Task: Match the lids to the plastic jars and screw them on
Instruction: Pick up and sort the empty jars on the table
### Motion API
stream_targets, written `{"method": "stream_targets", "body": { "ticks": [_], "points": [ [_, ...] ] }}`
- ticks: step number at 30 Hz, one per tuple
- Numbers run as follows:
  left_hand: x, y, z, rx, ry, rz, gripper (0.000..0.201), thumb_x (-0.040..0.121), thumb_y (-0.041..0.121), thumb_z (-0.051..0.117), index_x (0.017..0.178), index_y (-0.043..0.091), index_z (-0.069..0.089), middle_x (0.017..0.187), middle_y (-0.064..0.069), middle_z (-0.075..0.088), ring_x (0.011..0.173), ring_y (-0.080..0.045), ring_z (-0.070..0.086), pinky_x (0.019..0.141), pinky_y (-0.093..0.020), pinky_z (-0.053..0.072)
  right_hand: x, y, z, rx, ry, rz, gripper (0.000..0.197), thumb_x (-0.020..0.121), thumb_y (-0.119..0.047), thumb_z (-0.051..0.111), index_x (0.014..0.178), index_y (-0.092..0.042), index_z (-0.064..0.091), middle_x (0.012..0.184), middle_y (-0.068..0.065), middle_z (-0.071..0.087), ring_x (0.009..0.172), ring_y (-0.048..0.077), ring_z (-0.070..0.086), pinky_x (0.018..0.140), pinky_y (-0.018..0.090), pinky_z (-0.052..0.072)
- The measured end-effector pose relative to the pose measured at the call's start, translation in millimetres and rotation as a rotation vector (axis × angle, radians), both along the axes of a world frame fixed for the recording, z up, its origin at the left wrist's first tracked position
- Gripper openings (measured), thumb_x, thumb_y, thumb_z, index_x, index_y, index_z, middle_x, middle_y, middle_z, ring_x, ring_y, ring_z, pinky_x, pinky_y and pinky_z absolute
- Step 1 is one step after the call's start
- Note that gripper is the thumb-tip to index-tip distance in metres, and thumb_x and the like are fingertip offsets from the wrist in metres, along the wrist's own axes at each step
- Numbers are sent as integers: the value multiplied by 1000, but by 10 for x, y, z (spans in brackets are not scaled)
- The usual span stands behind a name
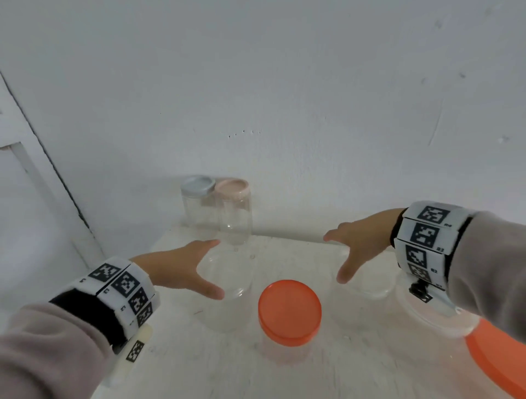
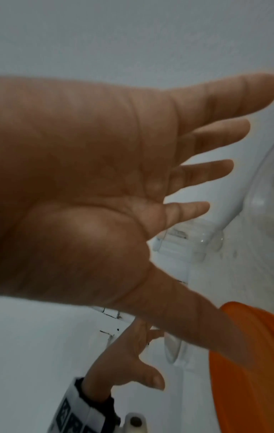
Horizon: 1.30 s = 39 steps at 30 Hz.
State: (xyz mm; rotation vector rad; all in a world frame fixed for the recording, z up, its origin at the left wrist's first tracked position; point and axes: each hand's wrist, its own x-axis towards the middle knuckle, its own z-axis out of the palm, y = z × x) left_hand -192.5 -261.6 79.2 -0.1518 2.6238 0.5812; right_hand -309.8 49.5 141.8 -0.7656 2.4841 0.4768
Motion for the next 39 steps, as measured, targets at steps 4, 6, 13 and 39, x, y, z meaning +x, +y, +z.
{"method": "stream_targets", "body": {
  "ticks": [4,6,13,39],
  "points": [
    [82,216,-137,-54,42,18,128,63,64,77,151,31,-10,159,8,-2,145,-12,11,116,-32,19,88,137,-121,38,20,-62,107,72,-71,66,152,-33,7,154,-2,25,137,22,34,107,41,31],
    [97,296,-192,-88,83,38,125,68,60,75,152,26,-12,159,3,-1,145,-14,10,116,-32,18,94,170,-179,41,31,-95,109,70,-71,66,152,-32,6,155,-1,26,138,23,33,106,41,31],
    [31,391,-311,-38,199,173,121,67,56,78,152,24,-1,152,-3,17,140,-18,23,110,-32,26,16,122,-356,19,41,-162,110,69,-66,71,152,-30,8,155,2,26,139,26,30,107,46,32],
    [-1846,725,-452,-17,455,245,108,68,47,79,149,16,14,146,-8,21,137,-25,22,108,-39,29,-1197,-694,-719,-533,234,-431,95,71,-56,74,139,-4,31,134,14,36,125,30,34,95,37,39]
  ]
}}
